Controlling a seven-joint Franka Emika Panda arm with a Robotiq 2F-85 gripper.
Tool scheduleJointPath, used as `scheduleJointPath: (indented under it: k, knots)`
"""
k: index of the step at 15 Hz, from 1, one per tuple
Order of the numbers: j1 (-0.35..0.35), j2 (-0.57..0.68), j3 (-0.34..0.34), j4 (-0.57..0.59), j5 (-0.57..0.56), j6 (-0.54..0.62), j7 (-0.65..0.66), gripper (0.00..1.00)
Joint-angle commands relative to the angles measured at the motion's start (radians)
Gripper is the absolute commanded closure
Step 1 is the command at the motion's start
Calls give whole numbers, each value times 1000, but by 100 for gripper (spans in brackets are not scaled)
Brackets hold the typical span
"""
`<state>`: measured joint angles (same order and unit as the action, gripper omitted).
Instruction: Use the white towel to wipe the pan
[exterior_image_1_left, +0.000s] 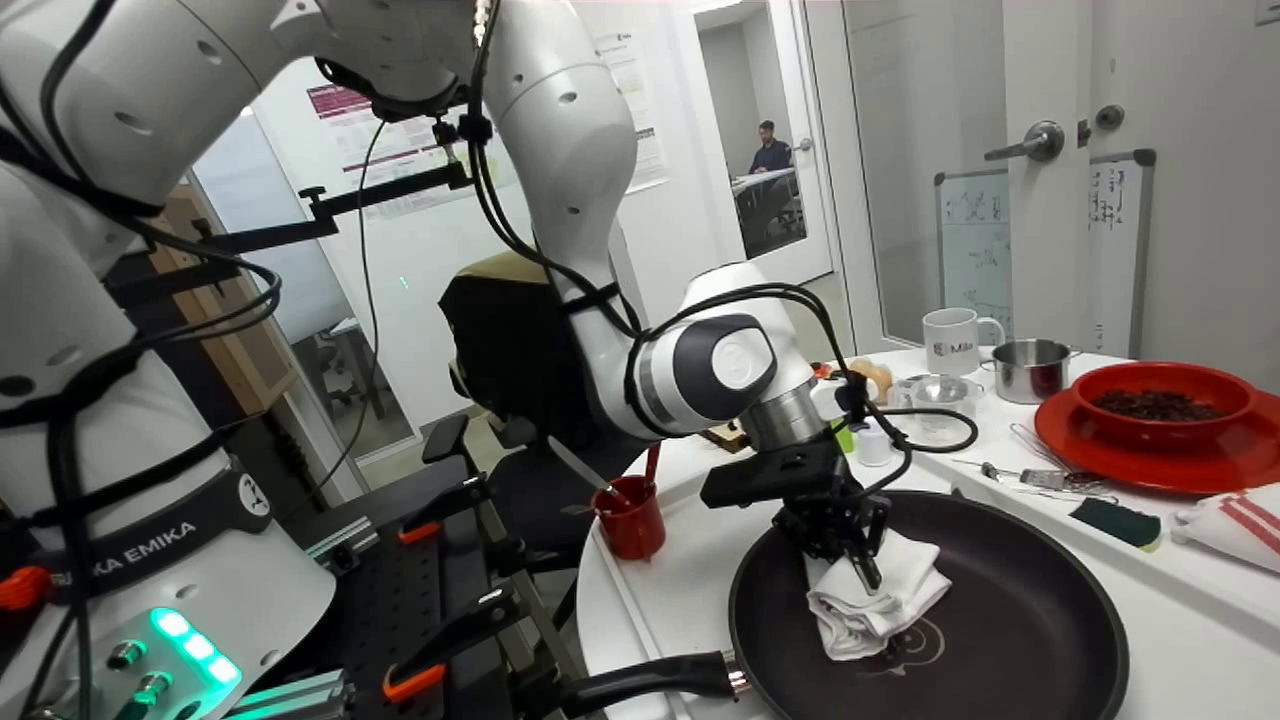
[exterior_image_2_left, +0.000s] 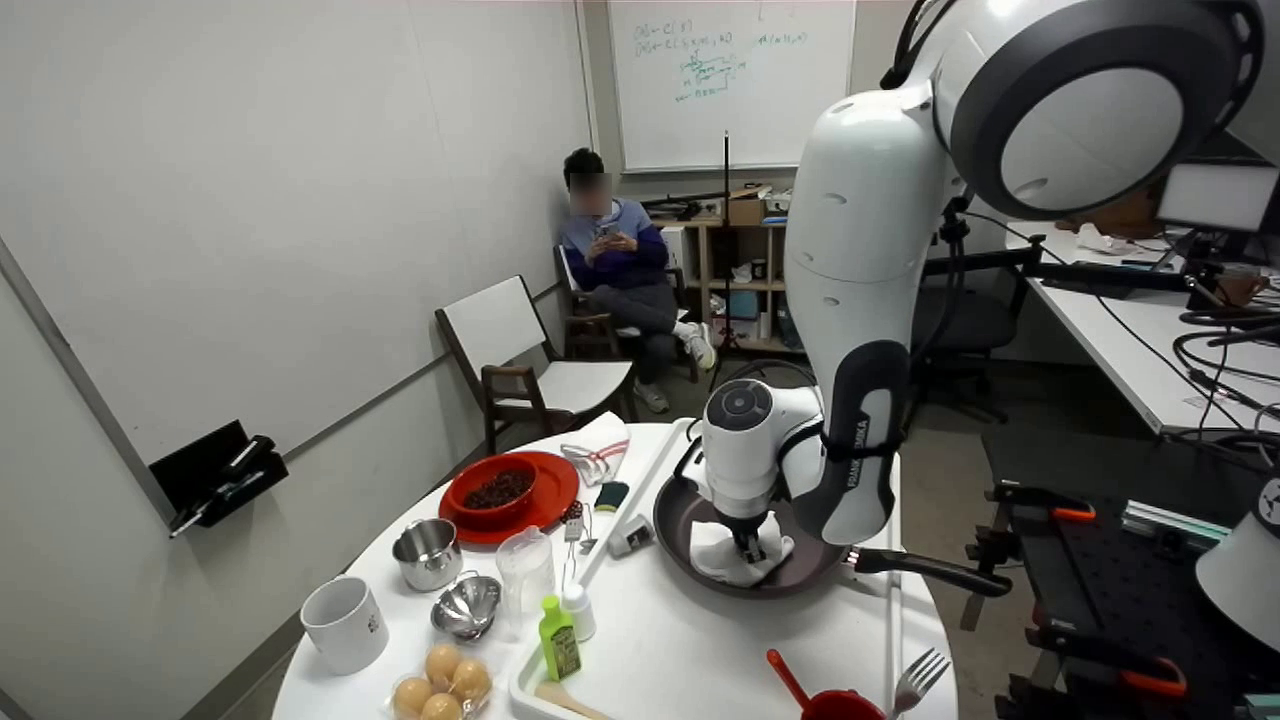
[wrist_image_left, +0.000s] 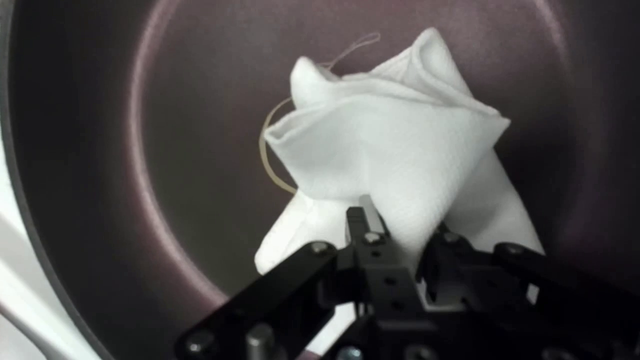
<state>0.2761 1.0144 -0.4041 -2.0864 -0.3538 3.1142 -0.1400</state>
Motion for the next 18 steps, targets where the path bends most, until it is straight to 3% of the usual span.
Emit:
scheduleJointPath:
  k: [1, 8, 15, 18]
  knots:
    - [37, -14, -13, -26, -2, 25, -12, 93]
    - [66, -127, -42, -66, 20, 104, -4, 93]
    - [240, -267, -98, -185, 38, 246, -60, 93]
    - [297, -298, -87, -228, 72, 235, -74, 93]
